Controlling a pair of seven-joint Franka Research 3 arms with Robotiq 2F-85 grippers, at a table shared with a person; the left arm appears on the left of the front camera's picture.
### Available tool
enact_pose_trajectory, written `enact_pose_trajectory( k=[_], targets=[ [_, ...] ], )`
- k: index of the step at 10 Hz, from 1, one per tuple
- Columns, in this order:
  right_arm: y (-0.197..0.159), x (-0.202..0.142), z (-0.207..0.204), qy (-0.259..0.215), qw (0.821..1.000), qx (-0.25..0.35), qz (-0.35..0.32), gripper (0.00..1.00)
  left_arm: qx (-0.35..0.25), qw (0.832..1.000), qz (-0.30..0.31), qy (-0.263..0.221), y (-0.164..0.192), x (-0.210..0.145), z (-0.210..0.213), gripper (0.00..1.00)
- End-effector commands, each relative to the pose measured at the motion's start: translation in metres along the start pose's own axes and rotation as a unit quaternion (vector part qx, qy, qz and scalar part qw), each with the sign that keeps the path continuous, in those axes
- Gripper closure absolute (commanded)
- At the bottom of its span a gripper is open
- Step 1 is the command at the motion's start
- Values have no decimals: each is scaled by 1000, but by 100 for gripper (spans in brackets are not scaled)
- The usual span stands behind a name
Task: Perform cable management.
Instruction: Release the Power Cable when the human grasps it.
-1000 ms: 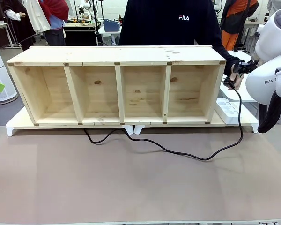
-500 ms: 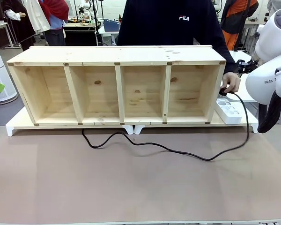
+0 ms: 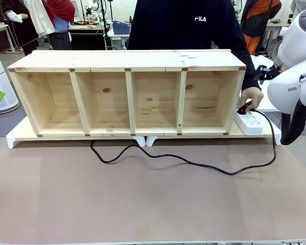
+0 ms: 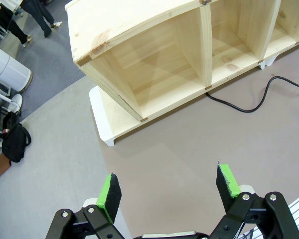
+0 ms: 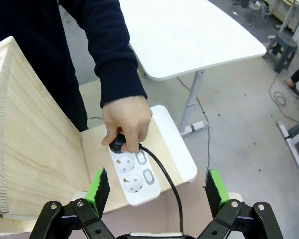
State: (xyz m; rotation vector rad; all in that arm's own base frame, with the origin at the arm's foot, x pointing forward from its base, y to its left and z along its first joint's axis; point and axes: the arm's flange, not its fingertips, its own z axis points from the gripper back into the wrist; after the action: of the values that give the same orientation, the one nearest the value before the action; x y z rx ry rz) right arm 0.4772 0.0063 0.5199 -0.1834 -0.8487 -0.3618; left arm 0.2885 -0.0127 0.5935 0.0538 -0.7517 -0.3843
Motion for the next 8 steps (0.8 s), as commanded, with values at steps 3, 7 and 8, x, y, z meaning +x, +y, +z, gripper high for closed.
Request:
enact_pose_trajectory(
  k=[3,7,8],
  targets=[
    [1,0,-1,4,1000,1,-3,0,1,1000,0,0,0,0,0,0],
    [1,0,-1,4,1000,1,-3,0,1,1000,0,0,0,0,0,0],
    [1,0,-1,4,1000,1,-3,0,1,1000,0,0,0,0,0,0]
  ],
)
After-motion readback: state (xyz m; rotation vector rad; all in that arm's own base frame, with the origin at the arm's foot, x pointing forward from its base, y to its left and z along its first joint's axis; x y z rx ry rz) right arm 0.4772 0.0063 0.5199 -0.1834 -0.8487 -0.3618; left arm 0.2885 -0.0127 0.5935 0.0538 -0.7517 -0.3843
